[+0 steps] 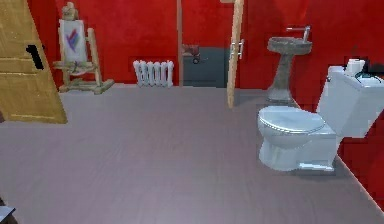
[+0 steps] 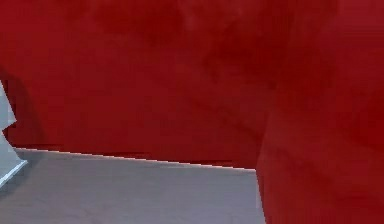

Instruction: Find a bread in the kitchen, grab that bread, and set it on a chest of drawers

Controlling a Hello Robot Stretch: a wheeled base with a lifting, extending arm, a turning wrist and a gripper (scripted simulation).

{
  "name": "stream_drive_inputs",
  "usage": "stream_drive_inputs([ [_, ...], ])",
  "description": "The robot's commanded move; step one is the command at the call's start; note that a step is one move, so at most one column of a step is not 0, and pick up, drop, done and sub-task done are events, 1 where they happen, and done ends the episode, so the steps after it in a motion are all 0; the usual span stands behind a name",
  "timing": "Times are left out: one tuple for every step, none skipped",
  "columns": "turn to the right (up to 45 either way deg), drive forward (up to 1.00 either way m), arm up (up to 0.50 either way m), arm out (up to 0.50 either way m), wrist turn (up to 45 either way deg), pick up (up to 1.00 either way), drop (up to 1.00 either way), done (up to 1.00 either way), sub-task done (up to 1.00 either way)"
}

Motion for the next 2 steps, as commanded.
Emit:
stream_drive_inputs([
  [0.0,0.65,0.00,0.00,0.0,0.00,0.00,0.00,0.00],
  [-45.0,0.00,0.00,0.00,0.0,0.00,0.00,0.00,0.00],
])
